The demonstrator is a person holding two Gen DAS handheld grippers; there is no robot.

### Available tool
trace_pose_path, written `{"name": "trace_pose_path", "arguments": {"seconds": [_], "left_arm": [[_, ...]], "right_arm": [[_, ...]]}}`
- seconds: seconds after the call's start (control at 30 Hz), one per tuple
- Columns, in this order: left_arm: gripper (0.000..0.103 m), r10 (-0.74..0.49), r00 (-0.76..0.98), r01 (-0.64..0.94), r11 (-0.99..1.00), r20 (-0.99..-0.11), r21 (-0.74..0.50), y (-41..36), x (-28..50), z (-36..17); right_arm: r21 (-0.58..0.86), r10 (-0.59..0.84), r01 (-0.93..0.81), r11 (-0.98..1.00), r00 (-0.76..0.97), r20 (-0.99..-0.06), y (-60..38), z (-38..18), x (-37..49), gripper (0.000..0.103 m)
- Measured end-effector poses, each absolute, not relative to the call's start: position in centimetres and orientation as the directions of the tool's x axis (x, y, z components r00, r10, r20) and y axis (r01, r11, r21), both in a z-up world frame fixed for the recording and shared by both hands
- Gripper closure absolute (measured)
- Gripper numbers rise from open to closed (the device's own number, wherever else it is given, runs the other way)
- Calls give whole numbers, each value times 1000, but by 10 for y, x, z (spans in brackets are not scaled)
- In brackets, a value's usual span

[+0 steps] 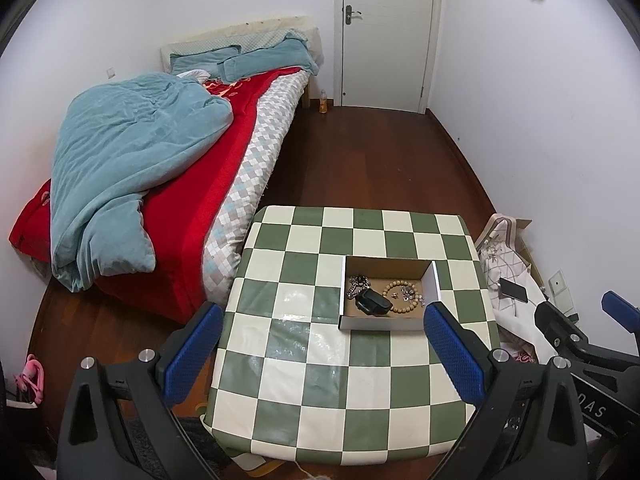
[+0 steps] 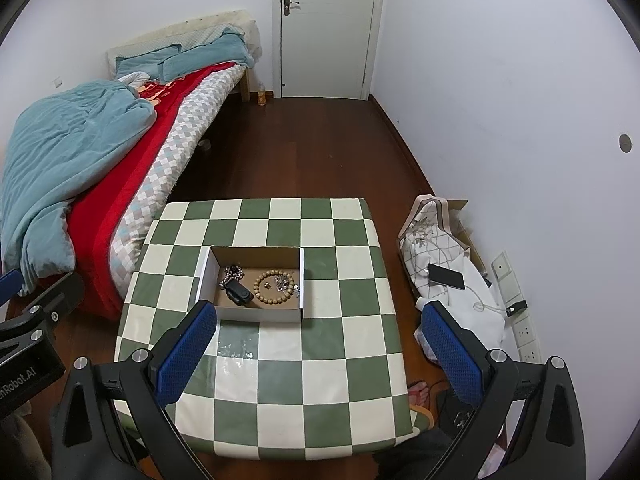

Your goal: Organize jewelry

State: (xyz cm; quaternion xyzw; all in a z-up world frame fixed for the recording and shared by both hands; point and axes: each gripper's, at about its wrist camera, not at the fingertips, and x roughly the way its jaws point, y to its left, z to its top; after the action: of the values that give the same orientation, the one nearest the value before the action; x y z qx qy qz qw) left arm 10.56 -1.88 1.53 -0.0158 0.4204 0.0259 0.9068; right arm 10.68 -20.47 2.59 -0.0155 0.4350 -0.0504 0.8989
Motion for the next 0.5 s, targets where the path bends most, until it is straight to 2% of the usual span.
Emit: {"name": "trace_pose_path", "arguments": {"seconds": [0.5], "left_arm": [[1,49,649,-58,998,-759,15,-15,103,13]], "right_arm": [[-70,-102,76,995,621,-777,-206,30,106,0]]}}
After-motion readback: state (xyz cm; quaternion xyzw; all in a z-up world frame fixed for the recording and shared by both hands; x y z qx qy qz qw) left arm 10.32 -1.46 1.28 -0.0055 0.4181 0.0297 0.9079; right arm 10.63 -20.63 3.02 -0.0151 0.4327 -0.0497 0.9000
